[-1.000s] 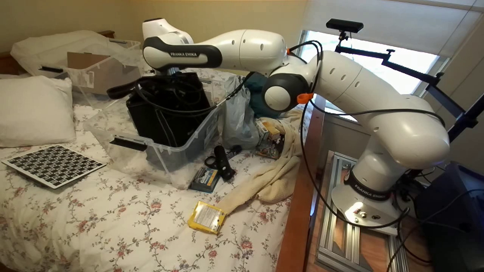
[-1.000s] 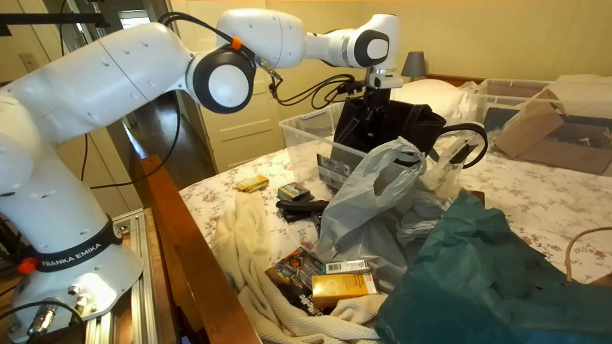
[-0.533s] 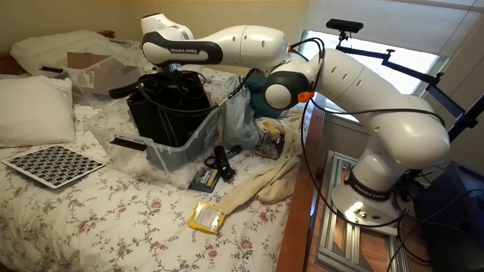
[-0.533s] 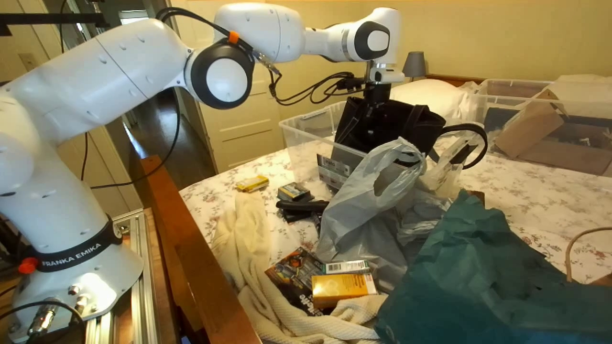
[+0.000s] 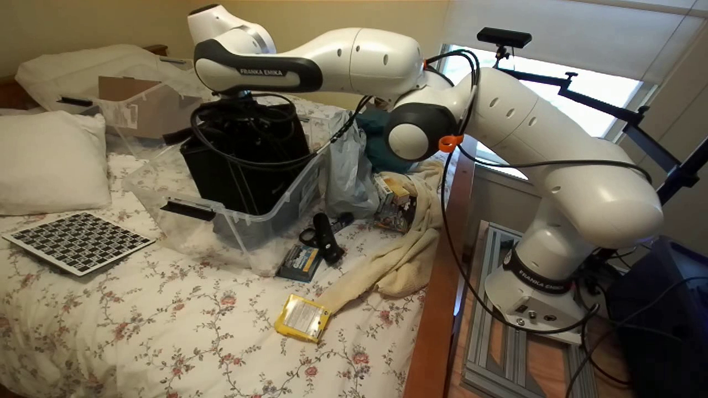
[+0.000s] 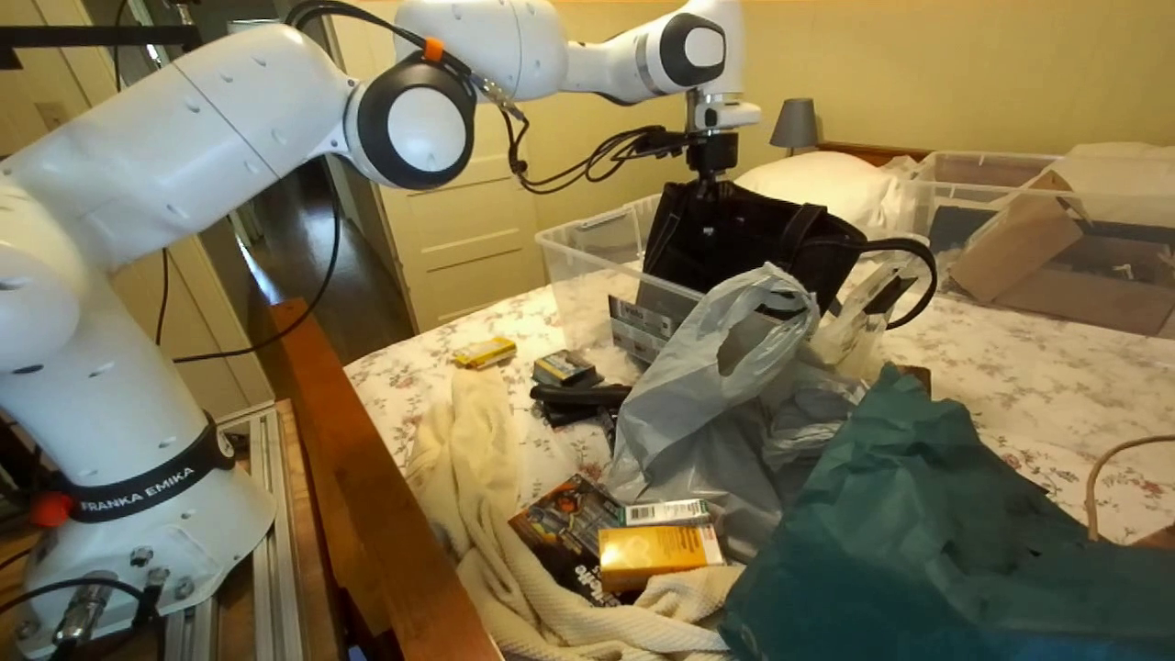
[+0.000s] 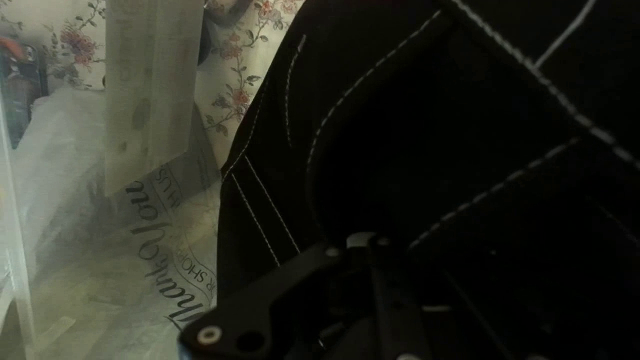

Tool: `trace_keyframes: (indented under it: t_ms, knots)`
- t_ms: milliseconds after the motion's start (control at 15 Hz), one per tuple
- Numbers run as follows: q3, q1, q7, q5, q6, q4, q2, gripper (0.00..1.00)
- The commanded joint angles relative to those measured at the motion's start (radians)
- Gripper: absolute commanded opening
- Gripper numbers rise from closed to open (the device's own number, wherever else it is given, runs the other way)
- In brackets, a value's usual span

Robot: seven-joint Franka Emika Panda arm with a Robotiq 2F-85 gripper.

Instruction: Pick up the yellow plastic from the bed and put it in the bag

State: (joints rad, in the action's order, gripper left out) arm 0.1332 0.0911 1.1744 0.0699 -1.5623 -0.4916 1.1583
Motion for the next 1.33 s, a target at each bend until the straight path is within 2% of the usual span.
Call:
trace_keyframes:
  t_ms: [0, 267, 533, 1267]
  knots:
    - [0.032, 0.032, 0.059, 0.029, 0.004, 0.006, -0.029, 0.01]
    - [0.067, 0.065, 0.13, 0.042, 0.006, 0.0, -0.042, 0.01]
    - [0.086, 0.091, 0.145, 0.046, -0.005, -0.002, -0.047, 0.01]
    - [0.07, 0.111, 0.155, 0.013, -0.004, -0.017, -0.06, 0.01]
